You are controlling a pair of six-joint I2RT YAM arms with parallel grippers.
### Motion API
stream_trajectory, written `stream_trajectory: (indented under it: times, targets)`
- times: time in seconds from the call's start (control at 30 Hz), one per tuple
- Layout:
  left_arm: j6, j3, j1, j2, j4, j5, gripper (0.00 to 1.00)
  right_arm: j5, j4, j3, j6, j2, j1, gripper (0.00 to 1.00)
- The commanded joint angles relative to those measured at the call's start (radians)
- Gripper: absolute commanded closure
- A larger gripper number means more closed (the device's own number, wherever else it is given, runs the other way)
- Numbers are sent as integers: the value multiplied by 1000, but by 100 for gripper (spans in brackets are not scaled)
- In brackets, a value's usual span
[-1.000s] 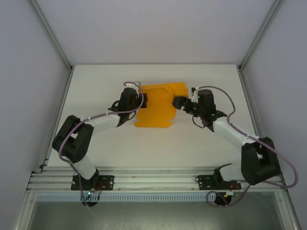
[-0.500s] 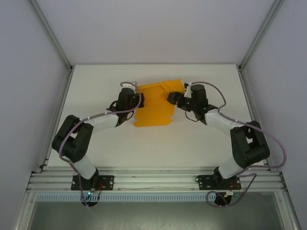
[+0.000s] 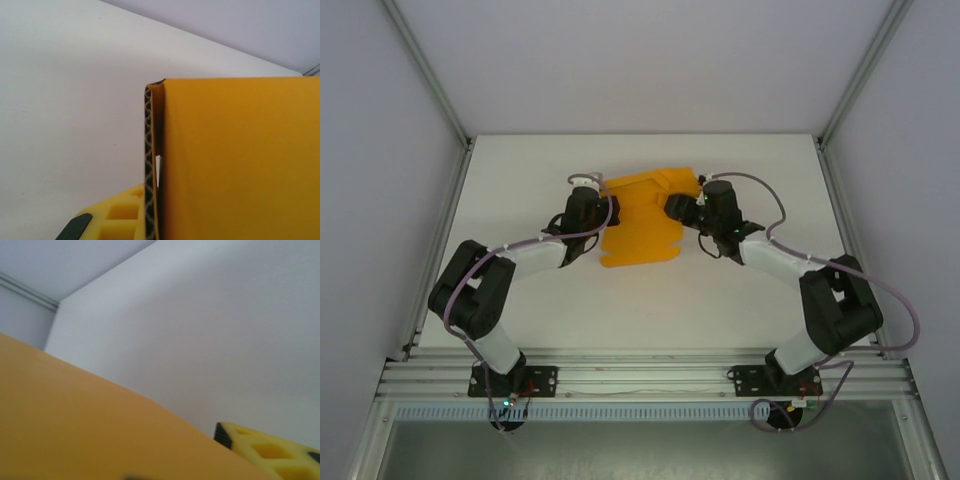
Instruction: Assemble paper box
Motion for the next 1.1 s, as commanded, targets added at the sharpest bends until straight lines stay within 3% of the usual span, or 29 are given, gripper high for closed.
stream_trajectory:
  times: [0.0,0.13,0.27,0.5,0.7,0.83,1.07]
  targets:
    - [-22,-1,-25,-48,98,45,100,241,-139,9,-143,-40,49,36]
    - [-25,7,-25,-47,97,68,100,307,-171,6,-215,-34,79,24]
    - [-29,5,-24,-51,103,79,100,356,-173,10,-243,-15,92,22]
    - [-29,4,-27,-60,101,84,100,617,-320,121,-444,94,206,17]
    - [-29,0,-27,-64,98,80,100,661,-340,148,-449,140,227,16]
    - [-21,-1,-27,-70,89,68,100,700,-311,126,-442,100,228,15]
    - [2,-10,-27,-83,60,46,100,692,-206,21,-431,-97,215,9]
